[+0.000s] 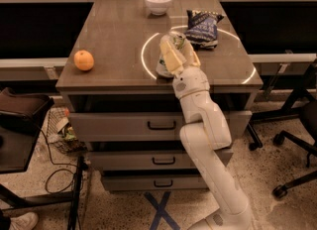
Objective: Place 7up can upright
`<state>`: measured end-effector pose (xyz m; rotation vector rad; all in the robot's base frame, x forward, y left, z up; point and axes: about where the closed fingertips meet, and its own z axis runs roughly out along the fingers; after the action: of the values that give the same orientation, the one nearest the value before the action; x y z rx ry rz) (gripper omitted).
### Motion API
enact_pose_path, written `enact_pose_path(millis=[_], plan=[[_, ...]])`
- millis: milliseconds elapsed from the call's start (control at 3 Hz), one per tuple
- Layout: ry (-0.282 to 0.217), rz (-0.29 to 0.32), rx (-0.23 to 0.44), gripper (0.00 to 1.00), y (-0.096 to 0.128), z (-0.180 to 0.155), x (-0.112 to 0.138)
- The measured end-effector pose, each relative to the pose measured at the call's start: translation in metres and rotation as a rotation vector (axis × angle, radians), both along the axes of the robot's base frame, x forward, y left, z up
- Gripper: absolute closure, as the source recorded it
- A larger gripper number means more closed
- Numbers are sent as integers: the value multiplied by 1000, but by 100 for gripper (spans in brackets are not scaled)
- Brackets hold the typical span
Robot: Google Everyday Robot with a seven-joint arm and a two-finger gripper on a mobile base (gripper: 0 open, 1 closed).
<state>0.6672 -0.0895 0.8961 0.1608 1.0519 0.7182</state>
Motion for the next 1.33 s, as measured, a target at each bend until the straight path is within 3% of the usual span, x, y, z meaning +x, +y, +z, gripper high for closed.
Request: enact_pose_path(millis=[333,667,1000,1333], plan=[[0,0,0,84,1,5,-3],[0,0,0,60,1,7,-3],[1,0,0,29,1,8,-2],[1,0,0,7,1,8,-2]])
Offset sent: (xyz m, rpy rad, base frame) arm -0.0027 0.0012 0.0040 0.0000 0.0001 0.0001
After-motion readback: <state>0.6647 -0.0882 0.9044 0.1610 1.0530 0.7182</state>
